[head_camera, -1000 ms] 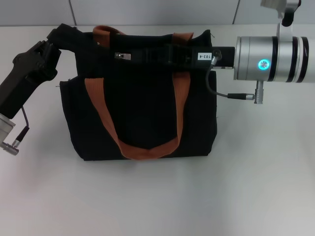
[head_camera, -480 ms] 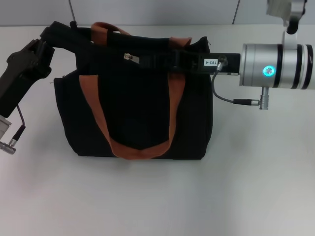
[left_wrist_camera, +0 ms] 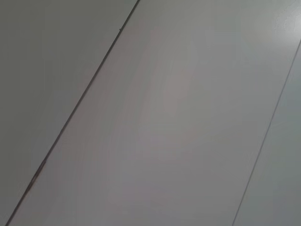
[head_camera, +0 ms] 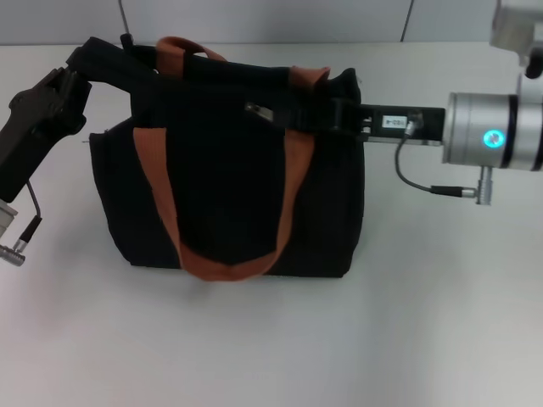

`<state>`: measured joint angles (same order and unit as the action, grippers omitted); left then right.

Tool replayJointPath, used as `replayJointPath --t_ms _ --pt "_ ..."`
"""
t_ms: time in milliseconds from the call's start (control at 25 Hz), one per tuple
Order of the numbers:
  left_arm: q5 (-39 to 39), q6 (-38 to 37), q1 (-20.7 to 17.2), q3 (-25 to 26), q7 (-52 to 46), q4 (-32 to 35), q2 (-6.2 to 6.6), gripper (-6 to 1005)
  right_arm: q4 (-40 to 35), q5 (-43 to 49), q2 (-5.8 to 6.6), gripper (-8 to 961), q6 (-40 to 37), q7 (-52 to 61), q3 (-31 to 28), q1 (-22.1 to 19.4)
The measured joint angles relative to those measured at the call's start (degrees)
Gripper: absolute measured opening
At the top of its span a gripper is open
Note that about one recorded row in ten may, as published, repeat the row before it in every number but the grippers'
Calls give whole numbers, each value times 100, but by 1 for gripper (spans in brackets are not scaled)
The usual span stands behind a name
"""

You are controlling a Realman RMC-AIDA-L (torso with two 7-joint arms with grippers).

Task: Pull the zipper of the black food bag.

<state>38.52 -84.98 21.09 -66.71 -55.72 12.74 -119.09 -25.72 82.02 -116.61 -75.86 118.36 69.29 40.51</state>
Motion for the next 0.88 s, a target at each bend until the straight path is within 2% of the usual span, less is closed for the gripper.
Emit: replayJointPath --t_ms 560,760,880 --pt "-17 99 46 41 -1 1 1 103 -26 4 250 -5 -157 11 -500 -551" --pt "-17 150 76 39 -1 1 0 104 -43 5 267 -4 -421 -104 -790 -734" --pt "-15 152 98 37 -3 1 1 104 -60 -19 238 -1 -789 -378 -1068 -790"
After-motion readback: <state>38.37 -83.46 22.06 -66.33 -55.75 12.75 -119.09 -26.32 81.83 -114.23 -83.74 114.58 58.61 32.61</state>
